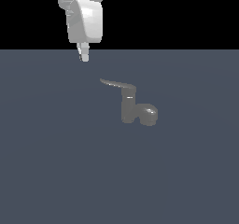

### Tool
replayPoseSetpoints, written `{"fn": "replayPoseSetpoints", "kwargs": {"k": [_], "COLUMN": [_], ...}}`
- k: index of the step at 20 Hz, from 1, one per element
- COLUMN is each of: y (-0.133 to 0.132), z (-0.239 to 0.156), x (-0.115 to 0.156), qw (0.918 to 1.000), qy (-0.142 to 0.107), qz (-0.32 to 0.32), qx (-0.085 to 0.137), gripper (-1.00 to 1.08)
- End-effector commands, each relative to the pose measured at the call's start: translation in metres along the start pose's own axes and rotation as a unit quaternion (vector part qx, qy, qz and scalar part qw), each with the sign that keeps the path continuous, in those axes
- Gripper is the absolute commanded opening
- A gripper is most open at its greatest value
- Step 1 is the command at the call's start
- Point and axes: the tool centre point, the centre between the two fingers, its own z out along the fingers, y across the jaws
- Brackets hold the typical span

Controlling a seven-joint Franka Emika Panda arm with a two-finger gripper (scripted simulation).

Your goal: Turn on the faucet by rotating a designated handle.

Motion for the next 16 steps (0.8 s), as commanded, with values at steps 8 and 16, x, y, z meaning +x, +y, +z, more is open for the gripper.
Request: {"fn": "replayPoseSetpoints", "kwargs": {"k": [8,16], "y": [-0.040,-0.062], "z": [0.044,0.076], "x": [0.041,0.079], "qw": [0.9940,0.9818], "qy": [0.004,0.007], "qz": [0.109,0.190], "qx": [0.000,0.000], "gripper": [-1.00,-1.00]}}
